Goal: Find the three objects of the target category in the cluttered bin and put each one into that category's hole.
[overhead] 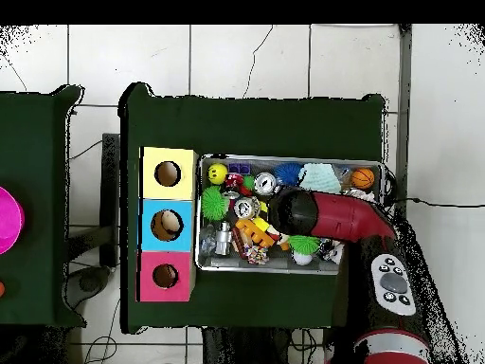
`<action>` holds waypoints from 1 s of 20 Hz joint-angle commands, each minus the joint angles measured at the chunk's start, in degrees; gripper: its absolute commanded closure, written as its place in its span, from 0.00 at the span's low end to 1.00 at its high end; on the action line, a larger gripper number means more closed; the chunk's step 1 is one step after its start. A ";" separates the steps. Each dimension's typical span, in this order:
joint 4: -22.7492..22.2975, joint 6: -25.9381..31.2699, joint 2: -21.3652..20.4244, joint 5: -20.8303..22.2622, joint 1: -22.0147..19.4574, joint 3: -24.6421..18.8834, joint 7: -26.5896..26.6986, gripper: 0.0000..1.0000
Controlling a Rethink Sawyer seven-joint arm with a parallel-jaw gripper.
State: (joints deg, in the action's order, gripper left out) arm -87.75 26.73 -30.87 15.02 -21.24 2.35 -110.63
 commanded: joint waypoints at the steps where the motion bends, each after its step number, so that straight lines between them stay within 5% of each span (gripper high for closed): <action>1: -10.74 3.58 -8.38 -2.28 -4.77 -3.69 -1.24 0.00; 4: -17.09 2.29 -13.97 -2.61 -9.20 -6.36 1.61 0.00; 10: -21.69 0.96 -17.24 -1.75 -13.60 -9.12 2.49 0.00; 20: -17.91 -2.82 -10.19 0.00 -9.51 -7.36 -4.35 0.00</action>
State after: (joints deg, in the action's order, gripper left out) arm -102.36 26.71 -44.76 14.72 -33.28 -0.28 -110.63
